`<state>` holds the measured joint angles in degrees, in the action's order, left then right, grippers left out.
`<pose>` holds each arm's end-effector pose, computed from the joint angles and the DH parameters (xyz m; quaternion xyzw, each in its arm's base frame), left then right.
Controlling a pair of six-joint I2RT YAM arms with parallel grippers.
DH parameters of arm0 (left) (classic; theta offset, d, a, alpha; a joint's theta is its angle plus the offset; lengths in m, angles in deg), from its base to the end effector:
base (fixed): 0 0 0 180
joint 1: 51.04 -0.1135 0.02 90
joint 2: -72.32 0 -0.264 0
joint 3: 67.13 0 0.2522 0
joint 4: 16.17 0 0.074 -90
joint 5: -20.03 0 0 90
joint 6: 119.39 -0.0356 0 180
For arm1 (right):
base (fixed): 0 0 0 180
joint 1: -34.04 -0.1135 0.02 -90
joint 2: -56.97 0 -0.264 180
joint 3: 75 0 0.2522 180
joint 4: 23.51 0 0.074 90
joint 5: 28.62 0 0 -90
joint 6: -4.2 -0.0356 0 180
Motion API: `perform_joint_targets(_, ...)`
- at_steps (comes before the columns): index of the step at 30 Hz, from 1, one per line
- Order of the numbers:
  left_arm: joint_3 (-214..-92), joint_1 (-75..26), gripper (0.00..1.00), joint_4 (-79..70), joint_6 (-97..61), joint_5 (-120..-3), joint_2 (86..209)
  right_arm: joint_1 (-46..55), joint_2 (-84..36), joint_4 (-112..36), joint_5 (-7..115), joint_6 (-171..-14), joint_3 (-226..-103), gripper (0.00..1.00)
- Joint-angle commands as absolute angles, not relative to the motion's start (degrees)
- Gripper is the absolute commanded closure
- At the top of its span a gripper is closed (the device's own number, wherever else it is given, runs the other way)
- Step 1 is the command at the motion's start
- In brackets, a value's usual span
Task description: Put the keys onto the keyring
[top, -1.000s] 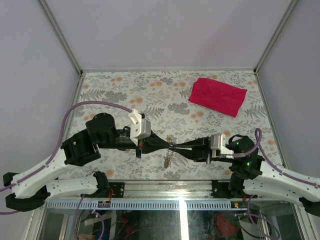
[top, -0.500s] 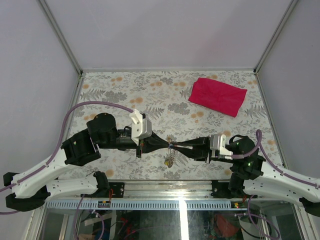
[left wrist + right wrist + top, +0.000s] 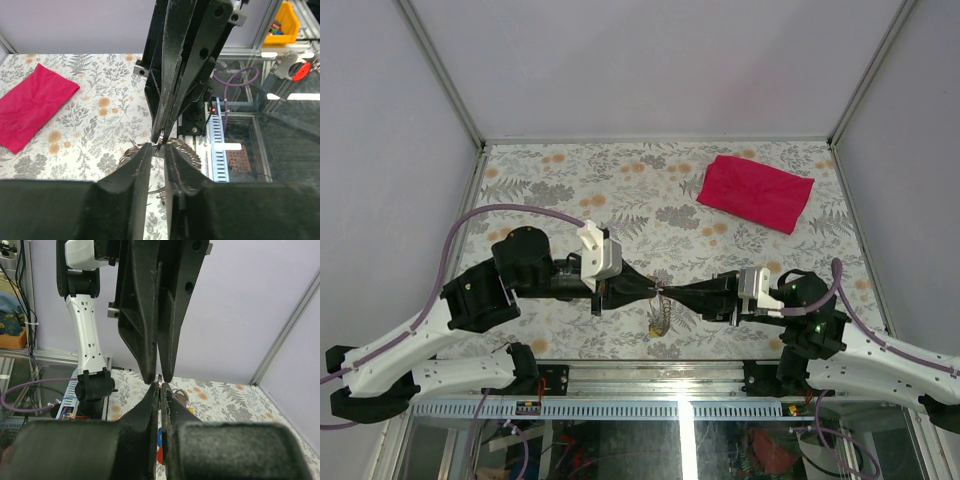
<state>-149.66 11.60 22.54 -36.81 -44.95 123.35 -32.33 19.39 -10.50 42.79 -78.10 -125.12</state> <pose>0.0668 -0.1618 0.4372 0.5377 0.5175 -0.4432 0.4967 0.0514 0.1458 0.3757 -0.4260 0.3378 0.4841 0.6856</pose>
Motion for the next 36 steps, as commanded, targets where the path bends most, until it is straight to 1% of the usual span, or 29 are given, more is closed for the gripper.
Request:
perform_joint_targets(1, -148.2, 12.0, 0.76, 15.9, -35.6, -45.9, 119.3, -32.7, 18.7, -2.0, 42.6, -81.8, -126.2, 1.00)
perform_joint_targets(3, -145.8, 12.0, 0.72, 12.0, -33.9, -46.7, 117.2, -32.7, 18.1, 2.0, 42.2, -84.1, -125.2, 1.00)
perform_joint_targets(5, -144.1, 11.9, 0.70, 9.9, -32.7, -47.3, 115.4, -32.7, 17.3, 6.5, 42.1, -86.3, -124.1, 1.00)
perform_joint_targets(11, -141.6, 12.0, 0.70, 7.6, -30.2, -48.0, 113.7, -32.7, 13.9, 21.1, 43.1, -93.2, -121.2, 1.00)
perform_joint_targets(18, -140.2, 12.0, 0.72, 6.2, -29.6, -48.5, 113.1, -32.7, 10.8, 32.4, 44.1, -97.8, -119.4, 1.00)
perform_joint_targets(26, -139.9, 12.0, 0.72, 4.1, -29.5, -47.8, 113.2, -32.7, 9.3, 33.7, 42.6, -98.7, -120.1, 1.00)
perform_joint_targets(36, -139.9, 12.0, 0.72, 1.8, -29.1, -44.2, 114.7, -32.7, 8.8, 32.3, 41.5, -98.6, -120.7, 1.00)
